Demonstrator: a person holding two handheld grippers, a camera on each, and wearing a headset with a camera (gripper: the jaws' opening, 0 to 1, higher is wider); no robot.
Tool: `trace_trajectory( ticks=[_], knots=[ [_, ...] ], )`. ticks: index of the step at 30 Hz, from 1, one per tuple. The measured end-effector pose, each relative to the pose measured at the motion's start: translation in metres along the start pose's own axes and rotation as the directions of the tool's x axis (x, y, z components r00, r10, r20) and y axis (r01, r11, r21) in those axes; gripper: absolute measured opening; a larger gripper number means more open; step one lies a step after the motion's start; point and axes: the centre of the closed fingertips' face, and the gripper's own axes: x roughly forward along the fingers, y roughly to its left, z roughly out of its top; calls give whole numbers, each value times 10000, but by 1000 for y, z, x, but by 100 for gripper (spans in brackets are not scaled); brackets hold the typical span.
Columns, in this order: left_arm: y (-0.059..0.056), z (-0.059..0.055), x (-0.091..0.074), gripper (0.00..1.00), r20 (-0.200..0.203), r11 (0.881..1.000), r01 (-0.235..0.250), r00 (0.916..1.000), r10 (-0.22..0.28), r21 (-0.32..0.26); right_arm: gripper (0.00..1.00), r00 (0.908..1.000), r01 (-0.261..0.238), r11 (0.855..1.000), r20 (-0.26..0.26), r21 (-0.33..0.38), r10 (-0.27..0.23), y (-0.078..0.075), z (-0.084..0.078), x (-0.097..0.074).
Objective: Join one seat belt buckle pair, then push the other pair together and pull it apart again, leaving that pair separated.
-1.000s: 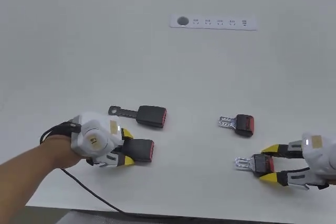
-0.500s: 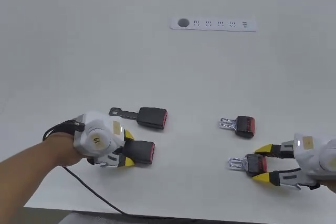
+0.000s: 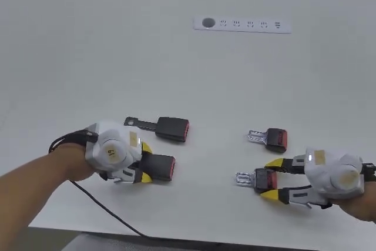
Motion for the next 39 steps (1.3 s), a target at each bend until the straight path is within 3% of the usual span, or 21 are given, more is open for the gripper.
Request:
trace_trajectory(
  ticks=[18, 29, 39],
  knots=[
    [-1, 0, 0, 36, 145, 10000, 7, 9999, -5, -85, 36, 9974, 3, 10000, 719, -29, -1, 10, 46, 44],
    [0, 0, 0, 36, 108, 9999, 5, 9999, -4, -132, 35, 9966, 311, 9994, 762, 125, -320, 15, 74, 72],
    [-1, 0, 0, 35, -99, 10000, 64, 9999, -65, -59, 35, 9964, 137, 9999, 837, -64, -131, 26, 99, 96]
  ],
)
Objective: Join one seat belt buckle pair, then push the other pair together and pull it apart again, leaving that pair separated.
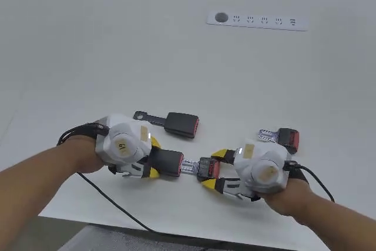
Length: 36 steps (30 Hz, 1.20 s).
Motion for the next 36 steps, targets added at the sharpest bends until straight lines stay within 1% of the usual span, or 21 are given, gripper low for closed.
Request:
trace_trajectory(
  ticks=[1, 2, 6, 9, 11, 14, 19, 26, 30, 31, 33, 34, 35, 36],
  knots=[
    [0, 0, 0, 35, -69, 9999, 14, 10000, -13, 117, 35, 10000, -44, 9999, 8, -92, 44, 1, 2, 2],
    [1, 1, 1, 35, -110, 9999, 23, 9999, -22, 129, 35, 9999, -110, 9998, -97, -163, 108, 1, 2, 3],
    [0, 0, 1, 35, -148, 9998, 18, 9999, -16, 178, 35, 9996, -195, 9991, -220, -369, 187, 1, 4, 7],
    [0, 0, 1, 35, -171, 9997, 16, 9999, -12, 239, 35, 9995, -195, 9994, -272, -278, 187, 1, 2, 6],
    [0, 1, 1, 35, -260, 9994, 31, 9997, -22, 348, 35, 9994, -195, 9996, -287, -183, 190, 2, 4, 8],
    [0, 1, 1, 35, -284, 9993, 40, 9996, -30, 378, 35, 9986, -250, 9993, -465, -292, 237, 2, 7, 10],
    [0, 1, 1, 35, -350, 9990, 51, 9994, -36, 434, 34, 9982, -257, 9992, -552, -301, 240, 2, 7, 11],
    [0, 0, 1, 34, -339, 9991, 52, 9994, -38, 432, 34, 9979, -167, 9997, -630, -150, 157, 3, 9, 12],
    [-1, 1, 1, 34, -423, 9981, 133, 9990, -108, 605, 34, 9978, -130, 9999, -648, -62, 125, 2, 11, 14],
    [-1, 1, 2, 34, -434, 9979, 160, 9990, -133, 634, 34, 9983, -198, 9993, -535, 325, 216, 4, 14, 16],
    [-2, 1, 2, 34, -541, 9962, 244, 9983, -199, 841, 34, 9975, -259, 9996, -652, -64, 254, 4, 19, 21],
    [0, 1, 1, 34, -645, 9956, 193, 9978, -134, 917, 34, 9964, -322, 9994, -786, -115, 312, 4, 21, 23],
    [-1, 1, 2, 34, -600, 9962, 247, 9980, -197, 836, 34, 9942, -459, 9977, -1000, -501, 407, 3, 17, 22],
    [0, 2, 2, 34, -555, 9956, 255, 9982, -205, 903, 34, 9952, -460, 9987, -879, -237, 437, 1, 17, 22]
  ],
)
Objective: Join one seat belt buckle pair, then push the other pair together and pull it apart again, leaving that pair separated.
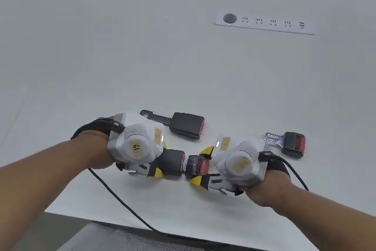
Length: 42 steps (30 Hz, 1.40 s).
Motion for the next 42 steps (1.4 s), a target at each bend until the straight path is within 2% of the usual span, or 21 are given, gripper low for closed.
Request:
trace_trajectory(
  ticks=[15, 19, 24, 27, 30, 35, 38, 40, 42],
  knots=[
    [-2, 0, 0, 34, 86, 9999, 86, 9999, -87, 124, 34, 9999, 127, 9999, 51, -70, -126, 0, 0, 1],
    [-3, -1, -2, 34, 391, 9999, 12, 9992, -7, -119, 34, 9998, 132, 9999, 120, -61, -131, 0, 0, 0],
    [-3, -1, -3, 34, 804, 9999, -8, 9968, 16, -104, 34, 9993, 232, 9997, 301, -62, -230, 1, 0, -2],
    [-3, -2, -3, 34, 1335, 10000, -71, 9910, 76, -39, 34, 9983, 390, 9991, 448, -152, -382, 3, 0, -4],
    [-4, -1, -4, 34, 1741, 9998, -205, 9845, 203, -9, 34, 9958, 801, 9946, 498, -657, -769, 3, 1, -3],
    [-3, 0, -3, 34, 1895, 9999, -96, 9818, 109, -75, 34, 9934, 971, 9936, 676, -584, -931, 3, 2, -5],
    [-4, 0, -3, 34, 1933, 9999, 103, 9811, -98, -13, 34, 9938, 792, 9968, 791, -70, -784, 4, 0, -5],
    [-4, 0, -3, 34, 1929, 9998, 192, 9810, -196, 38, 34, 9930, 865, 9962, 818, -102, -854, 5, 0, -6],
    [-4, 0, -3, 34, 1926, 9997, 236, 9810, -245, 66, 34, 9919, 858, 9961, 926, 205, -874, 7, 0, -6]
  ],
)
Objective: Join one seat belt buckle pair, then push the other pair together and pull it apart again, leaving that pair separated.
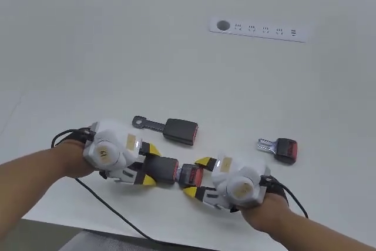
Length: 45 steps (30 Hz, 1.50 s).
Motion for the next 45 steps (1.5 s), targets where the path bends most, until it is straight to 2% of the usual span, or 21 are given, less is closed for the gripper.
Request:
trace_trajectory(
  ticks=[11, 15, 20, 21, 27, 29, 30, 31, 32, 35, 36, 37, 38, 39, 40, 41, 42, 43, 45],
  knots=[
    [0, -1, 0, 34, 191, 9995, -26, 9998, 32, -303, 33, 9990, 278, 9994, 344, -201, -271, 1, 0, -1],
    [1, -1, 0, 34, 247, 9993, -41, 9997, 50, -379, 34, 9984, 325, 9995, 456, 62, -328, 1, 0, -1],
    [0, 0, 0, 34, 241, 9993, -18, 9997, 27, -377, 34, 9982, 322, 9995, 510, 64, -325, 1, 0, -1],
    [0, 0, 0, 34, 248, 9991, -28, 9997, 38, -413, 34, 9980, 287, 9993, 550, 253, -300, 0, 0, -1],
    [1, 0, 0, 35, 318, 9986, -108, 9994, 125, -521, 34, 9977, 307, 9991, 588, 298, -324, 1, -1, -1],
    [1, -1, 0, 35, 316, 9974, -167, 9993, 189, -701, 34, 9978, 343, 9994, 569, 89, -348, 2, 0, 0],
    [1, 0, 1, 36, 257, 9977, -165, 9995, 182, -661, 34, 9978, 305, 9993, 575, 198, -316, 2, 0, 0],
    [0, 1, 1, 36, 34, 9988, -131, 9999, 133, -475, 34, 9981, 261, 9995, 559, 187, -271, 1, 0, 0],
    [0, 2, 1, 36, -57, 9989, -98, 9999, 96, -464, 35, 9983, 275, 9996, 509, -45, -273, 2, 0, 0],
    [0, 2, 2, 37, -332, 9988, -147, 9994, 131, -461, 37, 9978, 288, 9993, 592, 250, -302, 2, 3, 0],
    [1, 2, 2, 37, -474, 9982, -241, 9986, 215, -558, 37, 9982, 297, 9995, 522, 134, -304, 2, 2, -1],
    [1, 2, 2, 38, -577, 9973, -386, 9977, 351, -619, 39, 9987, 306, 9994, 407, -133, -301, 2, 1, -2],
    [3, 3, 3, 43, -557, 9969, -559, 9970, 528, -551, 47, 9979, 412, 9990, 500, 146, -419, 0, 3, -6],
    [6, 3, 0, 50, -746, 9930, -1038, 9922, 995, -561, 60, 9944, 414, 9970, 947, 658, -475, -1, 11, -9],
    [4, 7, -3, 58, -550, 9932, -1016, 9936, 985, -561, 74, 9903, 408, 9932, 1279, 1092, -548, -3, 16, -14],
    [6, 17, -7, 65, -141, 9889, -1274, 9918, 1267, -760, 89, 9876, 547, 9912, 1397, 1203, -715, -6, 18, -16],
    [7, 23, -11, 68, 141, 9854, -1409, 9896, 1428, -951, 93, 9822, 603, 9920, 1705, 1113, -788, -9, 22, -27],
    [9, 31, -17, 68, 424, 9813, -1585, 9856, 1639, -1091, 92, 9827, 590, 9929, 1689, 1031, -760, -9, 20, -32],
    [12, 36, -25, 72, 679, 9779, -1727, 9811, 1814, -1174, 91, 9819, 808, 9921, 1632, 958, -958, -15, 15, -45]
  ],
)
